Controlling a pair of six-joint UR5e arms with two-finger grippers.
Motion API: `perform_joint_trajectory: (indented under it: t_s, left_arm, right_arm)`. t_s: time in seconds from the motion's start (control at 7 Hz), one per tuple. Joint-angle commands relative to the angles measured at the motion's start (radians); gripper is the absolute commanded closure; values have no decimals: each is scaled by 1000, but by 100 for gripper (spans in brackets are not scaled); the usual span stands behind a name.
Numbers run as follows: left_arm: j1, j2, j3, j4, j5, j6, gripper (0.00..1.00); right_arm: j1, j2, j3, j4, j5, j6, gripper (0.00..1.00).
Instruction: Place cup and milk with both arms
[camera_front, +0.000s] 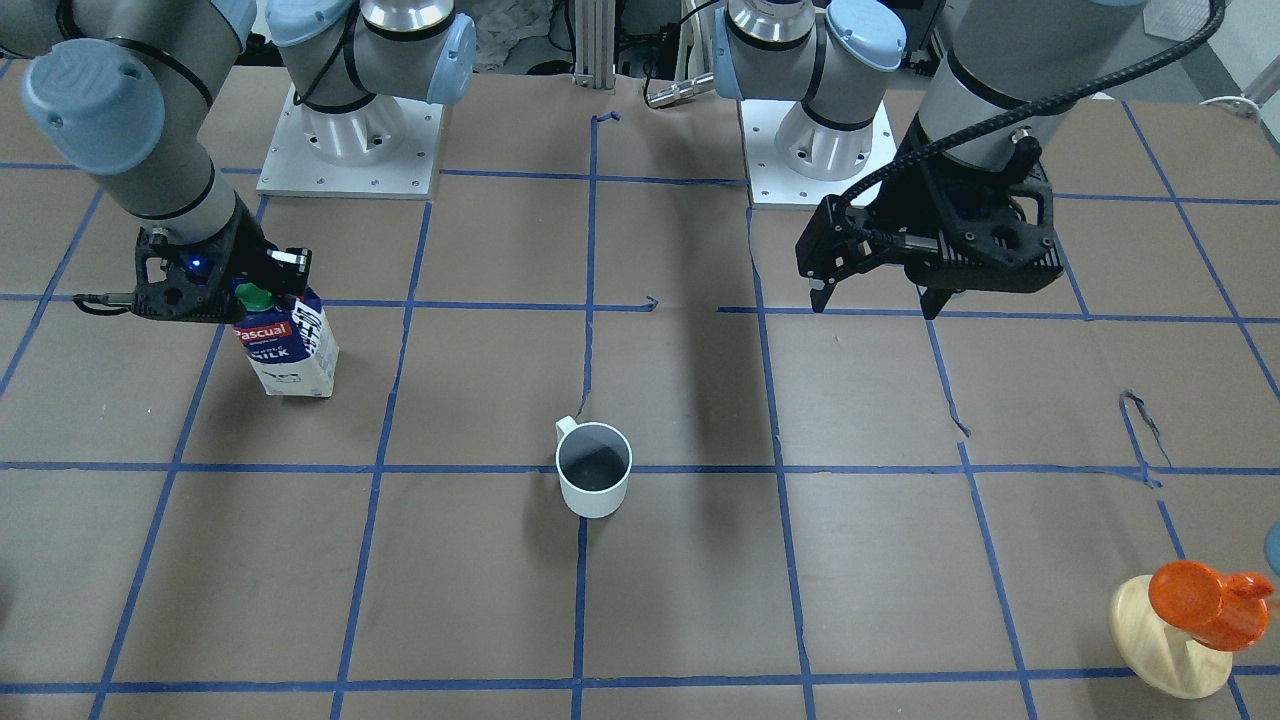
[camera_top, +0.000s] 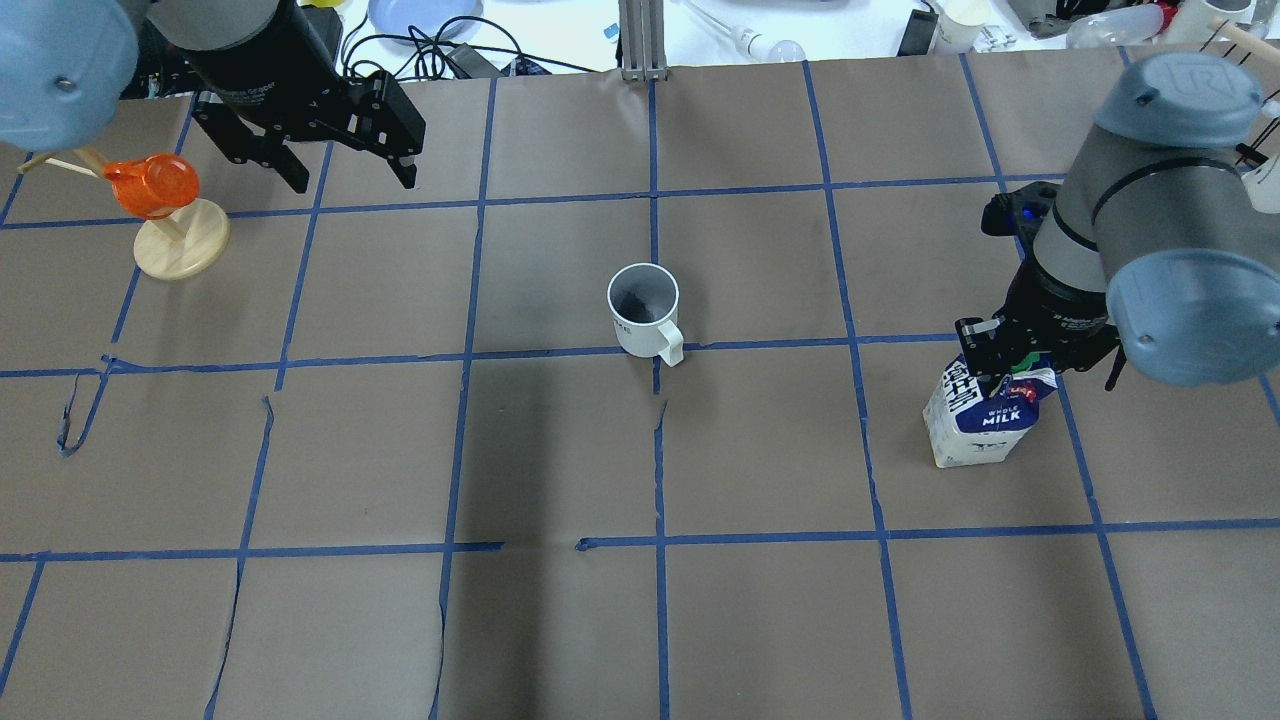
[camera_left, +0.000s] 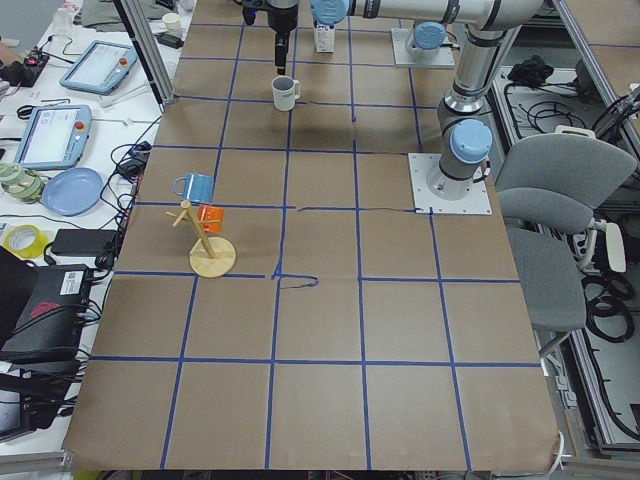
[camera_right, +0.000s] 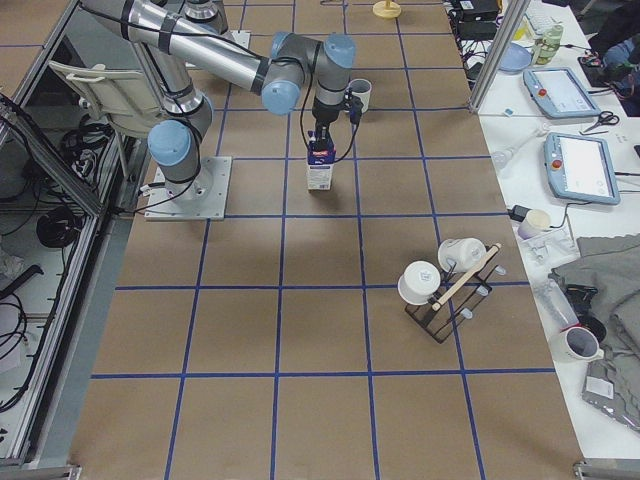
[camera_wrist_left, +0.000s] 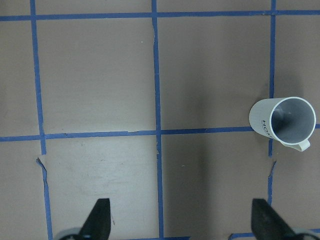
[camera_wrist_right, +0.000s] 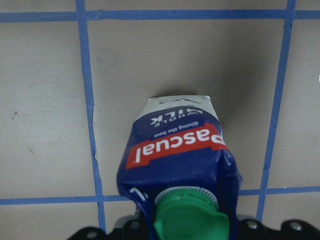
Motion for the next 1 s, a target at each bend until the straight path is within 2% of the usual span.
perform_joint_trajectory:
  t_s: [0.0,0.14,0.43,0.71,0.86]
  left_arm:
    - [-1,0,-2,1,-5,0,0]
    - [-1,0,-2,1,-4,-1,0]
    - [1,0,-2,3,-2,0,0]
    - [1,0,-2,4,-7,0,0]
    - [1,0,-1,4,-7,-1,0]
  right_arm:
    - [5,13,-101,44,33,30,70]
    - [21,51,-197,97,64,70,71]
    - [151,205,-425,160,76,207,71]
    - [276,321,-535,139,111,326,71]
    - [311,367,-548,90,143,354,71]
